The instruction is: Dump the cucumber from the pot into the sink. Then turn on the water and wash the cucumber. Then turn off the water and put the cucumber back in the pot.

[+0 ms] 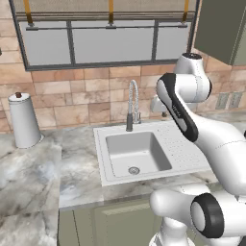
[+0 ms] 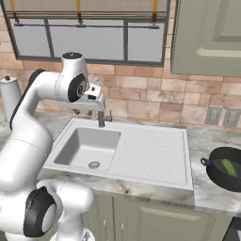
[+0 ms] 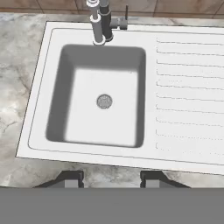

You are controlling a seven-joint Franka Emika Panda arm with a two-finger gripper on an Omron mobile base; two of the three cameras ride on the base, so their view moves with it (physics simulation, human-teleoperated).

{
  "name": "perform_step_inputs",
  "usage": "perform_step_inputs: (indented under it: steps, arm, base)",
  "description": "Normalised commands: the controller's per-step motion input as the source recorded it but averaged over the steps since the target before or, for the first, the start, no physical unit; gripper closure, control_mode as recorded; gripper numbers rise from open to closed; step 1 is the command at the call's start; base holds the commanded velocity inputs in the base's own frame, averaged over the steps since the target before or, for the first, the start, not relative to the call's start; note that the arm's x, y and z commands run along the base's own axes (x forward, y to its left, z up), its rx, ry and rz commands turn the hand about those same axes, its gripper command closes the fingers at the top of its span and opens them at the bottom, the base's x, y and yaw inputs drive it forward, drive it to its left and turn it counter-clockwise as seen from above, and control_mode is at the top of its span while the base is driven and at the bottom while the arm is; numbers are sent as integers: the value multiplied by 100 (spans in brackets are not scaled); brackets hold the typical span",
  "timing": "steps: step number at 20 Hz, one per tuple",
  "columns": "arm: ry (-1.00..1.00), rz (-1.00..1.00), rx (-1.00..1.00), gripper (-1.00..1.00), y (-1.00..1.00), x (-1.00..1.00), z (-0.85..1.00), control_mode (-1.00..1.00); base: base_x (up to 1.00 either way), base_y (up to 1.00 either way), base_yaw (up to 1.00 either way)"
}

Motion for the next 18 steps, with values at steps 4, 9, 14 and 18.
perform_step_inputs:
  steps: [4, 9, 14, 18]
  arm:
    - [-1, -1, 0, -100, -4, -16, 0, -100]
    - [-1, -7, 0, -100, -52, -19, 0, -100]
    - [0, -1, 3, -100, -96, -21, 0, -100]
    - [1, 0, 3, -100, -100, -12, 0, -100]
  base:
    - [0, 0, 0]
    - [0, 0, 0]
    - [0, 0, 0]
    - [0, 0, 0]
